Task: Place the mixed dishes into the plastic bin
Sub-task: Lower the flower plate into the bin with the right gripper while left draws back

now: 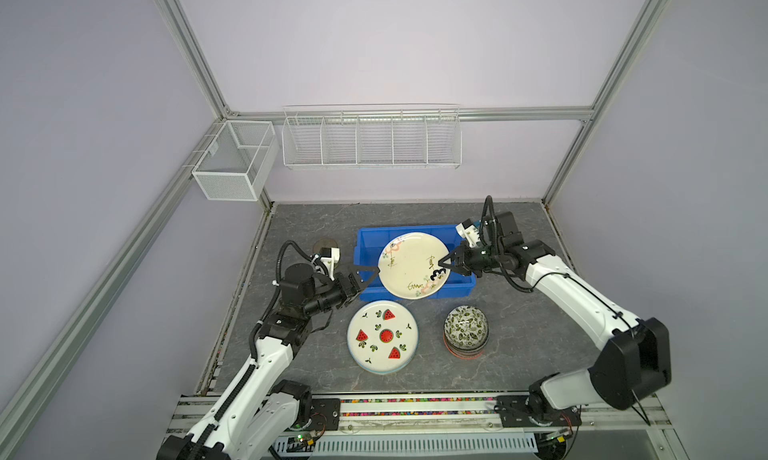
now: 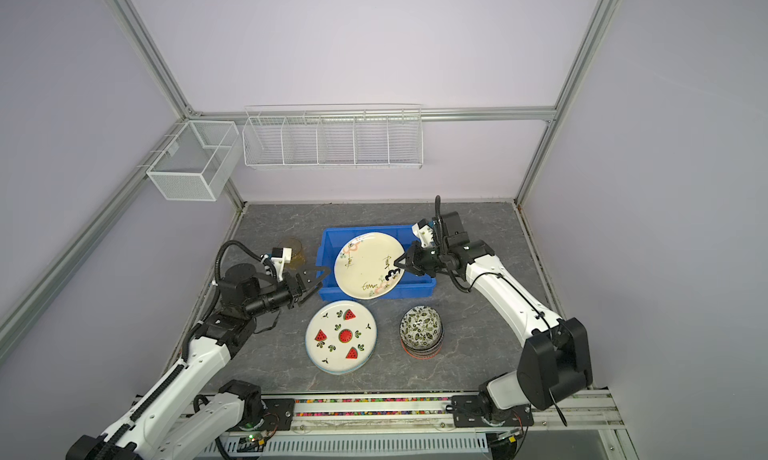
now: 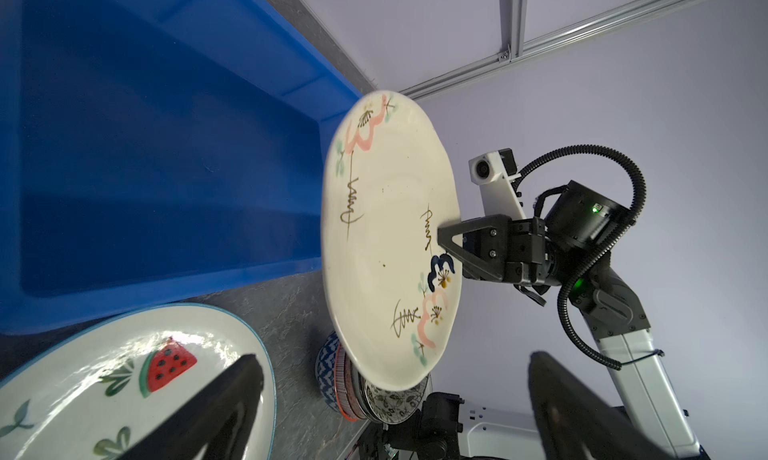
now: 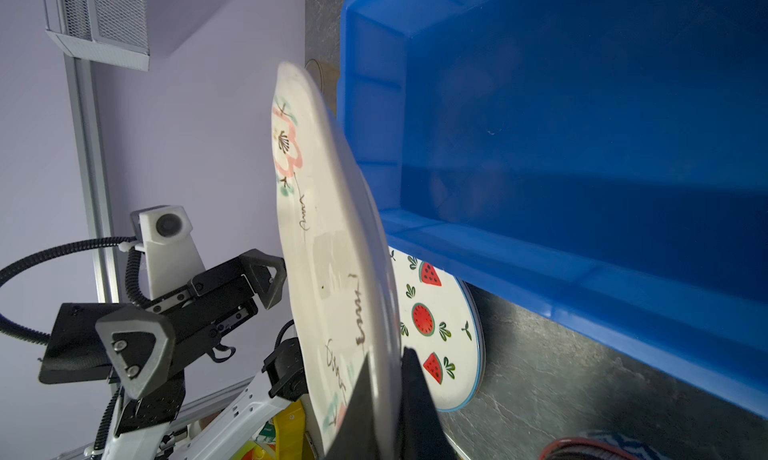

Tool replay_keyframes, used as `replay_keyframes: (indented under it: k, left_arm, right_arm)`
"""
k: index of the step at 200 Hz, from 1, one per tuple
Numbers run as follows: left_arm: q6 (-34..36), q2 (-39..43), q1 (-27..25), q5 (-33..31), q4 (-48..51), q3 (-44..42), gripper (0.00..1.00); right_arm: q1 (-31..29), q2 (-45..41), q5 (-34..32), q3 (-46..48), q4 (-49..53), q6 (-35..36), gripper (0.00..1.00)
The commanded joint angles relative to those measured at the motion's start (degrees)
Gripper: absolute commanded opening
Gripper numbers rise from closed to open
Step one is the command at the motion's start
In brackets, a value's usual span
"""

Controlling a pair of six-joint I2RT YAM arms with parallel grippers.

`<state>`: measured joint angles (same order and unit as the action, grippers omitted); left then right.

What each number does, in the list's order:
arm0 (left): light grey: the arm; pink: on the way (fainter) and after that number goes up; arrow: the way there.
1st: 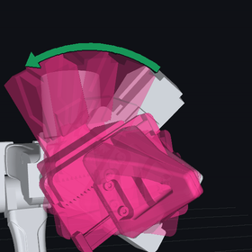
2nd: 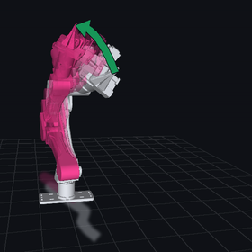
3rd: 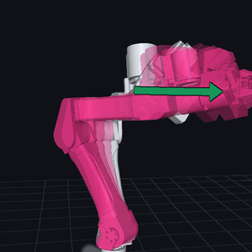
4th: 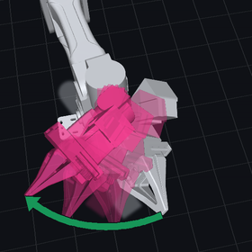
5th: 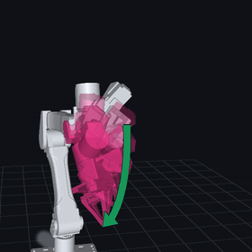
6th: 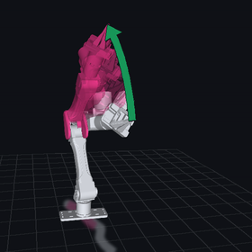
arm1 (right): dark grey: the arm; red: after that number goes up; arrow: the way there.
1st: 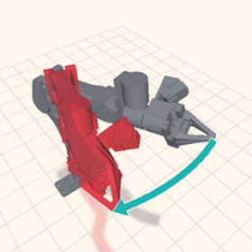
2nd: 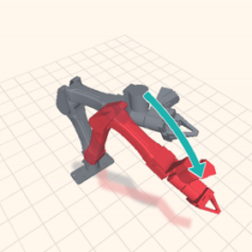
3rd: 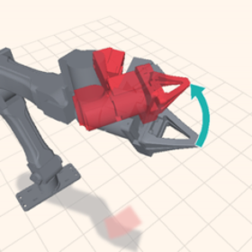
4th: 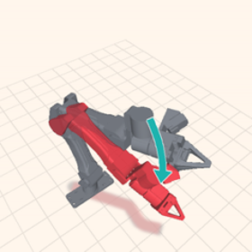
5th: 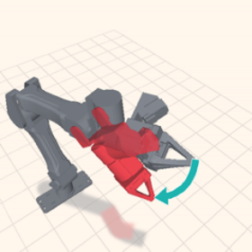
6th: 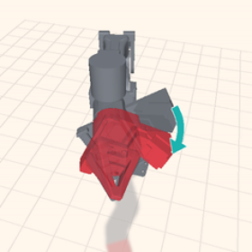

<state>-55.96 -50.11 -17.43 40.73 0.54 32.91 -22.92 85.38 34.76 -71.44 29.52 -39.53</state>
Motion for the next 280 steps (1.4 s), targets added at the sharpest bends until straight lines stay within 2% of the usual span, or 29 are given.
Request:
replay_keyframes:
  k: [1,49,142,232,280]
  left_arm:
    - [2.67,1.33,0.37,-0.16,4.13,2.32,0.99]
    - [2.97,3.90,0.38,-1.76,6.81,1.94,0.99]
    - [4.26,3.51,0.78,-2.50,7.99,2.17,0.99]
    - [3.49,5.60,0.98,-3.67,7.02,-0.82,0.99]
    - [2.51,8.55,1.00,-4.30,7.52,-2.36,0.99]
  right_arm:
    - [0.66,3.80,2.29,-5.54,-4.27,1.26,0.07]
    - [1.55,13.93,2.68,-12.42,-4.69,1.69,0.07]
    - [3.87,24.30,1.71,-14.34,-6.68,2.74,0.07]
    - [4.15,27.56,-0.54,-13.56,-7.82,3.48,0.07]
    - [4.11,27.46,-2.22,-12.88,-7.19,4.27,0.11]
